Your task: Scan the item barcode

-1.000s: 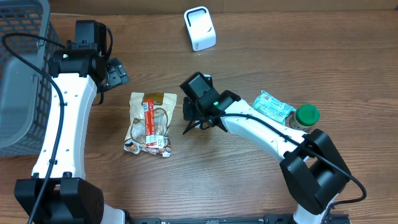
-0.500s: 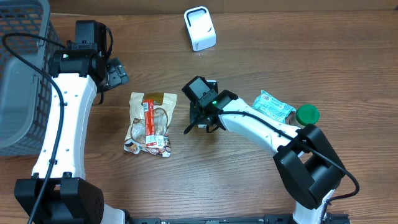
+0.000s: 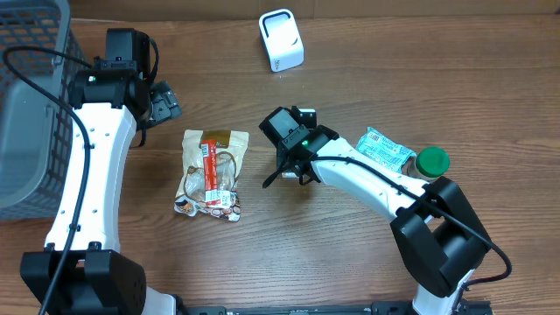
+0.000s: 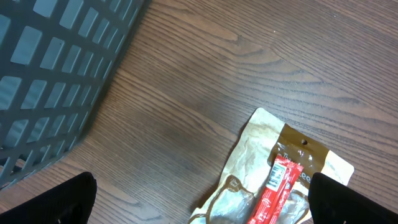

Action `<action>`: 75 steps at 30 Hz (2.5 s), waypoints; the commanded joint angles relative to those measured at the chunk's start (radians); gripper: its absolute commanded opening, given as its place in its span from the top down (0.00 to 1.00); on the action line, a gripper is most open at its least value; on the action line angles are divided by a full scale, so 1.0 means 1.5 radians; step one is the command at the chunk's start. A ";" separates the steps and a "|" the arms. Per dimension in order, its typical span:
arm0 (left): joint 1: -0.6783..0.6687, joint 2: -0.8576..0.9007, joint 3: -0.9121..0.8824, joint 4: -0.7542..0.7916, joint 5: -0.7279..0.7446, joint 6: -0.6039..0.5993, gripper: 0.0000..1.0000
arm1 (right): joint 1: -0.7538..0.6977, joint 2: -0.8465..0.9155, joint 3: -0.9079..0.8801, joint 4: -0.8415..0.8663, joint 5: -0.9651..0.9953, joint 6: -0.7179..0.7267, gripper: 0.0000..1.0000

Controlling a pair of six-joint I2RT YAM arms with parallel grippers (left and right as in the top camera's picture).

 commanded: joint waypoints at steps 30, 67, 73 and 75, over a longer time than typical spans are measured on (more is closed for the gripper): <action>0.000 -0.006 0.007 0.001 0.003 -0.003 0.00 | 0.053 0.010 -0.005 0.080 0.000 0.017 0.67; 0.000 -0.006 0.007 0.001 0.003 -0.003 0.00 | 0.019 0.022 0.058 -0.035 -0.008 -0.035 0.62; 0.000 -0.006 0.007 0.001 0.003 -0.003 0.00 | 0.027 0.027 0.055 -0.045 0.021 -0.036 0.53; 0.000 -0.006 0.007 0.001 0.003 -0.003 0.00 | 0.027 0.029 0.055 -0.045 0.022 -0.036 0.50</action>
